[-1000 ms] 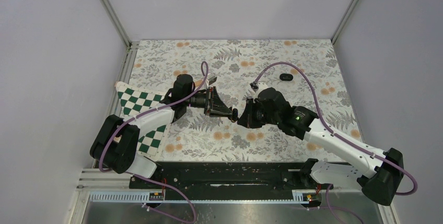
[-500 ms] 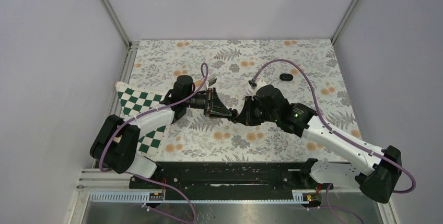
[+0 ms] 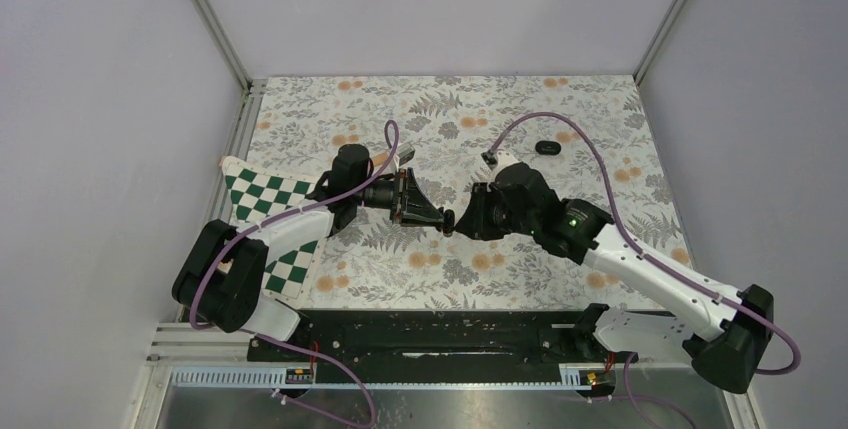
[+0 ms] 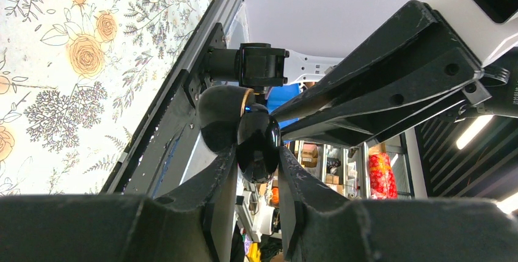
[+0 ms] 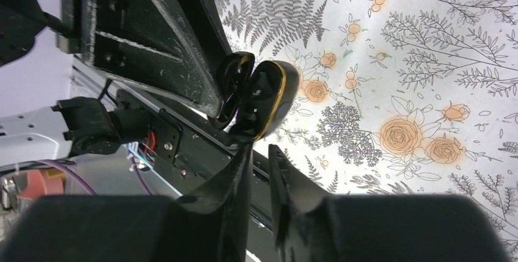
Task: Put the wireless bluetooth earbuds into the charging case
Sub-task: Adjust the left earbud in the left side groove of the charging case.
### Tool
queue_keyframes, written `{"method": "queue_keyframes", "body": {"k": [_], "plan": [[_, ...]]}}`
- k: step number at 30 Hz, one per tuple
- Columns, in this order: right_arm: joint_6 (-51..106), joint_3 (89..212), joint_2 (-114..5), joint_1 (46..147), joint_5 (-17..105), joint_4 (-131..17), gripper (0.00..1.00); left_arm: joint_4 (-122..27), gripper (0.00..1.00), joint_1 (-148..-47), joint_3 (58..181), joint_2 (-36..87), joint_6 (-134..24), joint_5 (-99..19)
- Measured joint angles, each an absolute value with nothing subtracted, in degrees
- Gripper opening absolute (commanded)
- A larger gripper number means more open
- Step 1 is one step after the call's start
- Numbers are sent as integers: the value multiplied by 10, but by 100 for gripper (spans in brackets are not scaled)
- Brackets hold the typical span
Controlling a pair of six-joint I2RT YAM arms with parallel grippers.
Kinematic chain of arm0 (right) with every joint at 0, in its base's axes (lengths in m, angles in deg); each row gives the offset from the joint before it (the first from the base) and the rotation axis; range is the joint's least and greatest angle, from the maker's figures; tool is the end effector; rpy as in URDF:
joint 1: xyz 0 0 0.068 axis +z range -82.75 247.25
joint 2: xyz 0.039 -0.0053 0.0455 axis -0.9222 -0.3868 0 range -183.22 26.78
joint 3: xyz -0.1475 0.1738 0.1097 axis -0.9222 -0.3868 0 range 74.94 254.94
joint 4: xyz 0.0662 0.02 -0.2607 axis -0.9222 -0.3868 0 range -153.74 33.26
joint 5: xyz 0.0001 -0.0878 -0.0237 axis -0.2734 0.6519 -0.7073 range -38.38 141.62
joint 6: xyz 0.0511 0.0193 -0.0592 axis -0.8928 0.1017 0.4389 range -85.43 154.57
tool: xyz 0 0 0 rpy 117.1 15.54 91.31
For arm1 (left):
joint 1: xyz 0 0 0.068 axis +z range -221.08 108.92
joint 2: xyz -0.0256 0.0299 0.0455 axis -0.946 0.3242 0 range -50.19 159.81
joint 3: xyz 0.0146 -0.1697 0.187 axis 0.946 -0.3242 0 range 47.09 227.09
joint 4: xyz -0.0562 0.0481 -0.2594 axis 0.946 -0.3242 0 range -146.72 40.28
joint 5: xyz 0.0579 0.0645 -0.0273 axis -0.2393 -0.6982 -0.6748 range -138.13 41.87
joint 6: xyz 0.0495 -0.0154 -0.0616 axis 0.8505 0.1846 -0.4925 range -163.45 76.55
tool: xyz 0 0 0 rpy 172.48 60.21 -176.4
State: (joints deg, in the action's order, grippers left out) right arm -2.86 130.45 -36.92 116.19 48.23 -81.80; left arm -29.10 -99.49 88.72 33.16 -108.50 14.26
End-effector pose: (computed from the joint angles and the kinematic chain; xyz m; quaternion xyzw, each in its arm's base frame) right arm 0.1886 0.2229 0.2762 -0.1022 0.8737 0.3441 0.3285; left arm 0.2524 -0.2066 0.1928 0.0564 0.7617 -0.6451 0.0206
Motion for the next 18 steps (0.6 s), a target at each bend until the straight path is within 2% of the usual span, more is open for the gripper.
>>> {"method": "queue_keyframes", "body": {"k": [9,13,18], "plan": [[-52,1296,-306,1161,510,-827,34,-289,0,-995,887,332,-1094,142],[-114,1266,-291,1161,526,-810,42,-286,0,-995,887,330,-1096,131],[-219,1228,-276,1161,563,-813,45,-307,0,-996,877,299,-1081,61]]}}
